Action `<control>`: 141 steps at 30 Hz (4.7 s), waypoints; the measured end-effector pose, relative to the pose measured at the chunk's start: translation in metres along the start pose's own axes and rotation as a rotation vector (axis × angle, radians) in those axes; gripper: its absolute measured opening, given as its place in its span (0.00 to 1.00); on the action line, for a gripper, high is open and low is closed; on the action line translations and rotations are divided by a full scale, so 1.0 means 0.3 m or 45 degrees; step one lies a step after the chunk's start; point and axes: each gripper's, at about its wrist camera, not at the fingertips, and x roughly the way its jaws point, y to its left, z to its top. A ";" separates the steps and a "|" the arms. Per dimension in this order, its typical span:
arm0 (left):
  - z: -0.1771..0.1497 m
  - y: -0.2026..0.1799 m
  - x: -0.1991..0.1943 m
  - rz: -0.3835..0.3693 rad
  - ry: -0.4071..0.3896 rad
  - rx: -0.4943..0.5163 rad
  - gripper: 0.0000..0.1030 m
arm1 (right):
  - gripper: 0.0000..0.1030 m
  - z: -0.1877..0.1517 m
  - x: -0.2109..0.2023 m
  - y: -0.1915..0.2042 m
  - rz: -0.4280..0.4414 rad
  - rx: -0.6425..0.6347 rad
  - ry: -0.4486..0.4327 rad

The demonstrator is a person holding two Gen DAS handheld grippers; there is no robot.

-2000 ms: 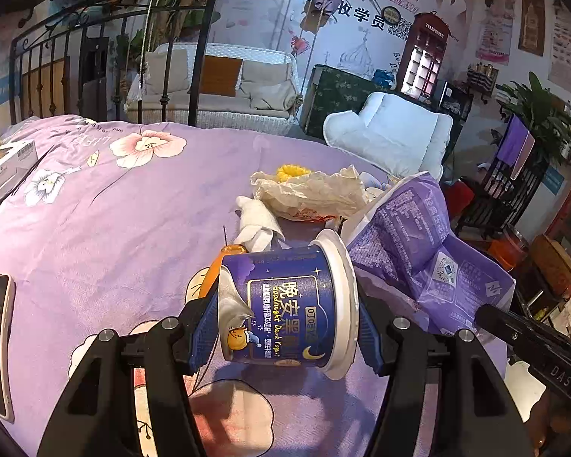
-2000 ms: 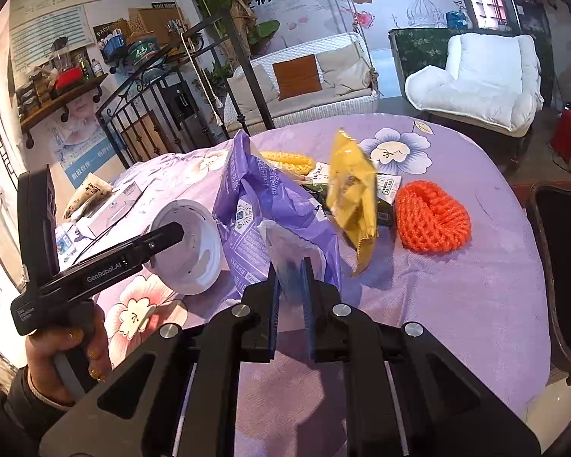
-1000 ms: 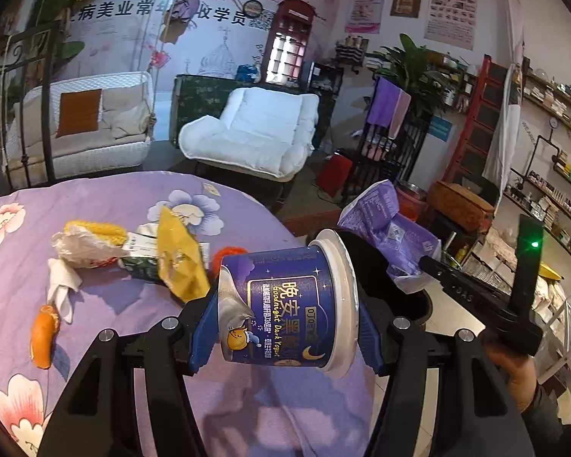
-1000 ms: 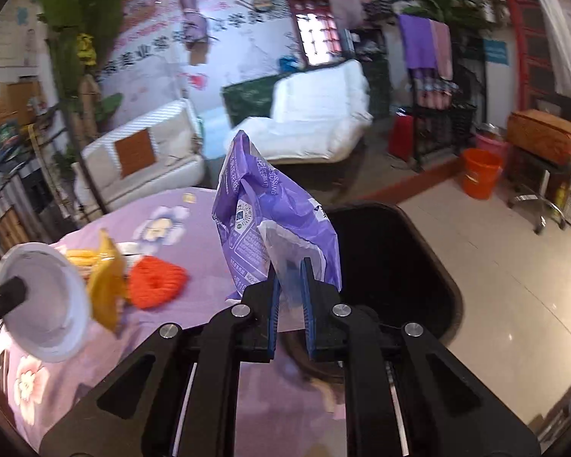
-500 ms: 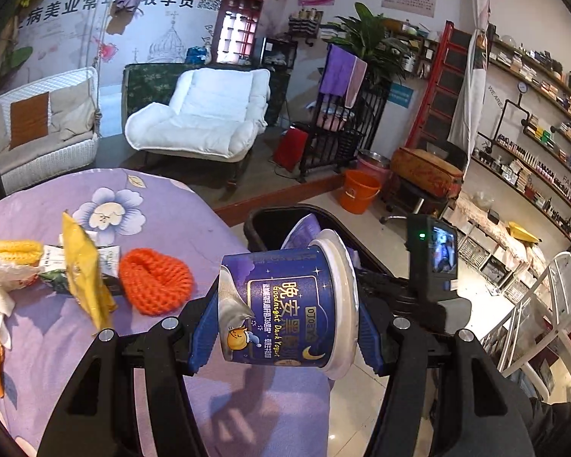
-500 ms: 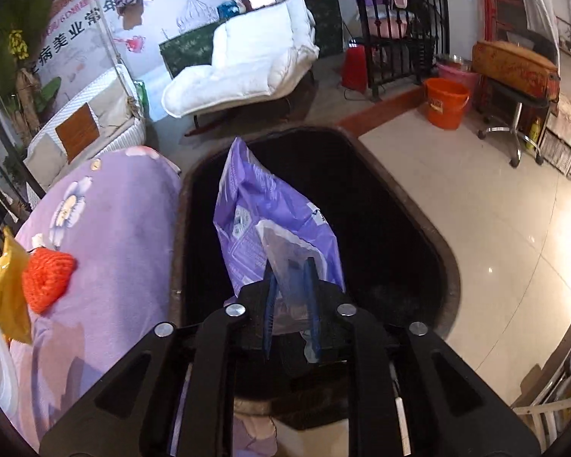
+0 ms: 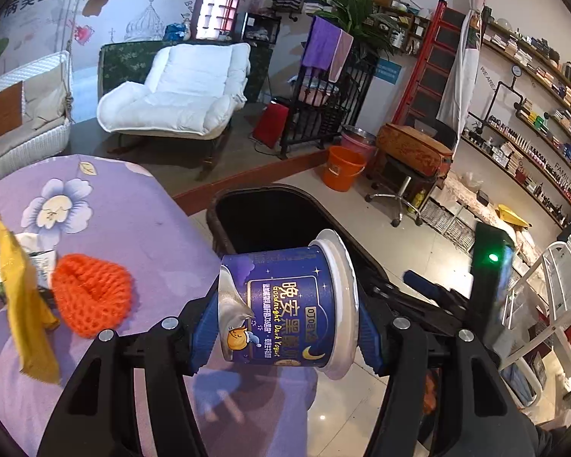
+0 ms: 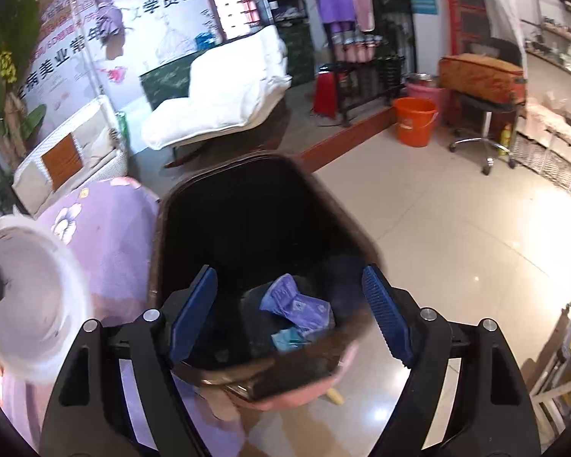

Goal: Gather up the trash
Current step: 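Carry cup and bag to the black bin and open both tools, then move both tools back over the table toward the remaining trash, then grasp the orange peel with left tool while right tool grasps the yellow chip bag, then carry the yellow chip bag in right tool over the black bin and open it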

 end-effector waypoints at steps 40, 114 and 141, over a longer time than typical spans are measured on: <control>0.050 -0.105 0.192 0.123 0.087 0.170 0.85 | 0.81 -0.082 -0.104 -0.073 0.001 -0.010 0.029; -0.444 0.777 -0.612 0.786 0.016 -0.559 0.23 | 0.10 -0.244 -0.109 0.994 0.703 -0.555 0.282; -0.256 0.357 -0.440 0.497 -0.091 -0.197 0.22 | 0.10 -0.127 -0.255 0.592 0.583 -0.370 0.067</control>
